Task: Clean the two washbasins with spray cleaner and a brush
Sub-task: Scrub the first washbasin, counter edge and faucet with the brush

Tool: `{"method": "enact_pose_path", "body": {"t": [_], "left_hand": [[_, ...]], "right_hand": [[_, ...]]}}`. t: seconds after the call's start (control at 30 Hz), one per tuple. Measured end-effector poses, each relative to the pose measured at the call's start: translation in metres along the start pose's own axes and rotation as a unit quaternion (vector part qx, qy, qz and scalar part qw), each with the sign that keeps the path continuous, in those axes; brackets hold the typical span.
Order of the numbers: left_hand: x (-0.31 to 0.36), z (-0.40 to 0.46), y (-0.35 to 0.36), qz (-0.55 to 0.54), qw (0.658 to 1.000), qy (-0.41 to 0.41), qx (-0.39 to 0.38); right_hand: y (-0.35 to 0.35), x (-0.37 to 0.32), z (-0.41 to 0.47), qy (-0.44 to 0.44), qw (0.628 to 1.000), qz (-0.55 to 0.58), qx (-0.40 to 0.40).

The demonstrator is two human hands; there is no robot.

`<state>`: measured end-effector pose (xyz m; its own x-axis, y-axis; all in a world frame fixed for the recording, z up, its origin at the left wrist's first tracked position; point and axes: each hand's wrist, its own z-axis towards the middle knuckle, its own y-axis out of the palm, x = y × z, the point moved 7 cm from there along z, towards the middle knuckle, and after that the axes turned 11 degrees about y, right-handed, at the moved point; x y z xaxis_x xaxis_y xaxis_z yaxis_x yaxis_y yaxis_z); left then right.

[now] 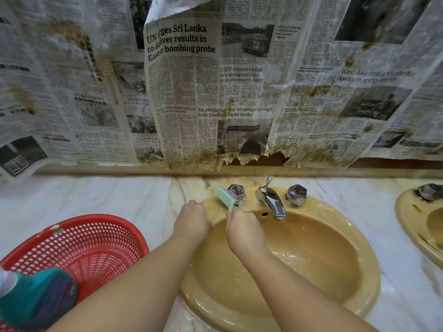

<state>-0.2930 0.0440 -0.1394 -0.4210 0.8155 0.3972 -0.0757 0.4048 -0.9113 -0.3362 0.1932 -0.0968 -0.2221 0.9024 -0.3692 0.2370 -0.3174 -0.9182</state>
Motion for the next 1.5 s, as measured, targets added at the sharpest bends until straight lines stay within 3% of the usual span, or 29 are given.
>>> {"method": "enact_pose_path", "body": {"t": [0.47,0.6,0.7,0.77,0.8,0.9,0.97,1.17,1.33,1.5], "left_hand": [[0.000,-0.001,0.000,0.003,1.000,0.001,0.006],[0.000,-0.001,0.000,-0.001,1.000,-0.001,0.005],[-0.001,-0.001,0.001,-0.004,1.000,-0.003,0.003],[-0.002,0.000,0.002,-0.002,1.000,0.000,0.001],[-0.002,0.001,0.003,-0.002,1.000,0.001,0.003],[-0.003,0.001,0.004,-0.004,1.000,0.000,0.011],[-0.004,0.002,0.004,-0.009,1.000,-0.001,0.014],[-0.004,0.003,0.003,-0.014,1.000,-0.004,0.011],[-0.003,0.003,0.001,-0.019,1.000,-0.009,0.014],[-0.004,0.002,0.003,-0.018,1.000,-0.007,0.018]], "right_hand": [[-0.004,0.015,0.004,0.005,1.000,0.019,0.018],[0.000,0.026,-0.004,0.008,0.997,0.073,0.037],[-0.003,0.032,-0.015,0.026,0.983,0.176,0.037],[0.003,0.044,-0.014,0.119,0.940,0.320,0.018],[0.011,0.050,-0.011,0.197,0.887,0.417,-0.004],[0.047,0.042,-0.014,0.371,0.665,0.641,-0.100],[0.061,0.022,-0.021,0.392,0.597,0.687,-0.132],[0.049,-0.006,-0.010,0.388,0.519,0.750,-0.129],[0.048,-0.010,-0.019,0.378,0.530,0.742,-0.163],[0.040,0.002,-0.014,0.402,0.546,0.721,-0.144]]}}
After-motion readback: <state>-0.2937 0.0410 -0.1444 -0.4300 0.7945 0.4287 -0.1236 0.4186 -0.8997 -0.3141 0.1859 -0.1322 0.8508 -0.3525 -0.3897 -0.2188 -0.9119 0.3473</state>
